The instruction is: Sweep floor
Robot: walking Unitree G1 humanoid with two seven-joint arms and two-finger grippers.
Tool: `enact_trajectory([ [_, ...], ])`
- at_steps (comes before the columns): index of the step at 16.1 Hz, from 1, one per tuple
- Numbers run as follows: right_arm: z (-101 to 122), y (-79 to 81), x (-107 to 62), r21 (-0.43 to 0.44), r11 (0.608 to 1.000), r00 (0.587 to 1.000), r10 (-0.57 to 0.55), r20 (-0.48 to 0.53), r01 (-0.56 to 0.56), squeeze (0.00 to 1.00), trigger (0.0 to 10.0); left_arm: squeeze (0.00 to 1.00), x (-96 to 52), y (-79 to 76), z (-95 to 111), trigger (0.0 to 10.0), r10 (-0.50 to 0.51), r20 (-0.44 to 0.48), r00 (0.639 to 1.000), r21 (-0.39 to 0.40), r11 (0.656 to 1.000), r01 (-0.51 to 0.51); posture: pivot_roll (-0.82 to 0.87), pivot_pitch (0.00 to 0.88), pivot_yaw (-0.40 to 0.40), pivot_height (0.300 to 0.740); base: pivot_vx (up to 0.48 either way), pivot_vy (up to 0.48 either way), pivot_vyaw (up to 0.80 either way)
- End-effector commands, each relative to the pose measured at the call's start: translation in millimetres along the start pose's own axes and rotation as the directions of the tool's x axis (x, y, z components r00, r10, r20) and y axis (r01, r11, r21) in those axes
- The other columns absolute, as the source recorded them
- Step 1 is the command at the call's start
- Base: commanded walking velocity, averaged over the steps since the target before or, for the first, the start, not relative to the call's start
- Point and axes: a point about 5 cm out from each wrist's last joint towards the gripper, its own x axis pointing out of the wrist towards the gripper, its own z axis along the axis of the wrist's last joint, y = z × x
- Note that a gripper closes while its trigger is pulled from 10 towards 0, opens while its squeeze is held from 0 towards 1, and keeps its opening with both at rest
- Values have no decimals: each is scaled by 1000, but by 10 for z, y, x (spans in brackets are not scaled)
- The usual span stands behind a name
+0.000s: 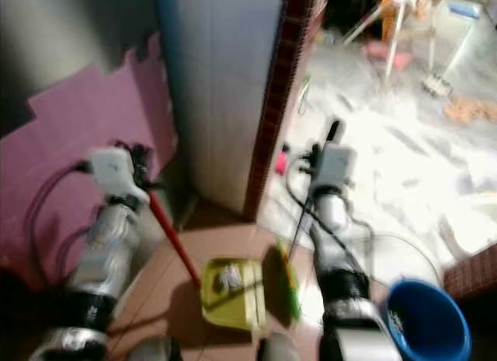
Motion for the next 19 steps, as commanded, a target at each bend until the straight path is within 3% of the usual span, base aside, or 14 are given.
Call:
enact_trajectory([
  [1,82,-95,52,0,1000,999,-30,28,30,0,10000,0,48,-89,150,10000,-39,63,997,13,999,38,22,0,-34,740,0,0,-400],
  [10,52,-88,44,1,999,999,-37,16,37,0,10000,0,52,-152,151,10000,-75,53,996,24,997,74,24,0,-25,740,-27,0,-267],
  [19,34,-118,58,-16,999,999,-41,3,41,0,10000,0,65,-174,137,10000,-83,41,996,12,996,83,18,0,-28,740,-306,0,-312],
])
